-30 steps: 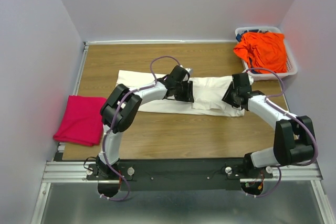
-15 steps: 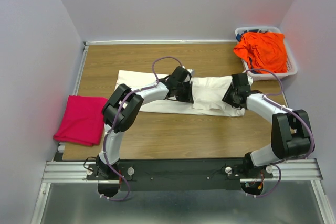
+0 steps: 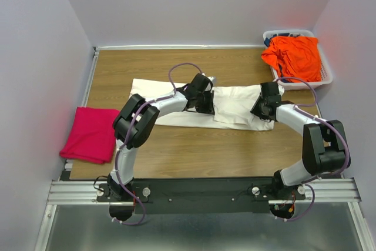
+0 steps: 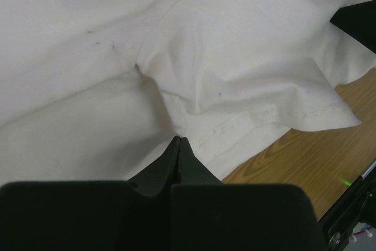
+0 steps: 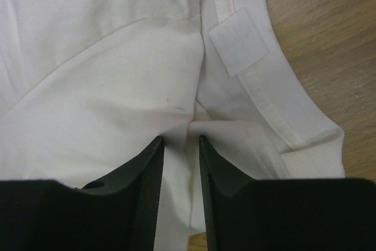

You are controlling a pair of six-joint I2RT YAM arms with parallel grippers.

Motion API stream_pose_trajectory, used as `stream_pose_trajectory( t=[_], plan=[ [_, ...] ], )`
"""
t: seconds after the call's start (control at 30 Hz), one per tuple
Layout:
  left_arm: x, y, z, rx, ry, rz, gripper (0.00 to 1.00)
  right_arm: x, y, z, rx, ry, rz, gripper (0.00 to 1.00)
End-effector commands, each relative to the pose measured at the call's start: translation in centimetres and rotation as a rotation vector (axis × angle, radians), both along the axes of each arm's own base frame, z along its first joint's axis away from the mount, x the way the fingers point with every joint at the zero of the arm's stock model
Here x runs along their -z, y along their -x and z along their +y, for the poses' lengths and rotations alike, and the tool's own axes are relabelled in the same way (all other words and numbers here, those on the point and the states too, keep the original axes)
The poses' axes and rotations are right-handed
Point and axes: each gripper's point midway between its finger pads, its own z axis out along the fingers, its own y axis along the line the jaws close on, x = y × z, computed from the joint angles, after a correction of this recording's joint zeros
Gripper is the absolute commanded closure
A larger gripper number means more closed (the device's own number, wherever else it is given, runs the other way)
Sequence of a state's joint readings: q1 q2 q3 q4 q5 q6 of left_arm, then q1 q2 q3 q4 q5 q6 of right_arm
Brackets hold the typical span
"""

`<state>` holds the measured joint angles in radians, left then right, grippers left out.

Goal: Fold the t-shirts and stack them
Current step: Fold the tshirt

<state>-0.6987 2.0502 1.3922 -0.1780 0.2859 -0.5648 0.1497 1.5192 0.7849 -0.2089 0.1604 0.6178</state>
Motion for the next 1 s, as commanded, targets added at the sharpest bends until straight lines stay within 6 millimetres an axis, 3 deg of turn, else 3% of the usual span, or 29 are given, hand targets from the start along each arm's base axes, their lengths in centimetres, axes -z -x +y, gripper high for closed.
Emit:
stream_pose_trajectory(
  t=[0.0,0.3,0.57,0.6,0.73,0.8,0.97],
  plan=[
    [-2.1,-0.9,1.4,-0.037,0.002,-0.049,1.0,-1.3,-1.6,0.0,0.011,-0.02,-0.049,0.65],
    [-2.3,-1.2,2.6,-0.051,0.002,-0.045,1.0,-1.8,-2.2,-0.2,0.014,-0.041,-0.065,0.87],
    [-2.4,-1.3,2.4,-0.043,0.009,-0.043,1.0,-2.5,-2.9,-0.4,0.013,-0.056,-0.084,0.92],
    [-2.5,-1.3,2.4,-0.041,0.011,-0.041,1.0,-2.6,-3.0,-0.6,0.019,-0.052,-0.087,0.91],
    [-2.1,-1.2,2.5,-0.041,0.004,-0.036,1.0,-2.7,-3.8,-2.3,0.051,-0.045,-0.089,0.67],
    [-2.1,-1.2,2.3,-0.038,0.008,-0.032,1.0,-2.0,-4.4,-3.1,0.07,-0.042,-0.072,0.64],
    [-1.7,-1.2,2.5,-0.04,-0.002,-0.029,1.0,-2.7,-7.1,-4.1,0.08,-0.077,-0.113,0.58]
  ],
)
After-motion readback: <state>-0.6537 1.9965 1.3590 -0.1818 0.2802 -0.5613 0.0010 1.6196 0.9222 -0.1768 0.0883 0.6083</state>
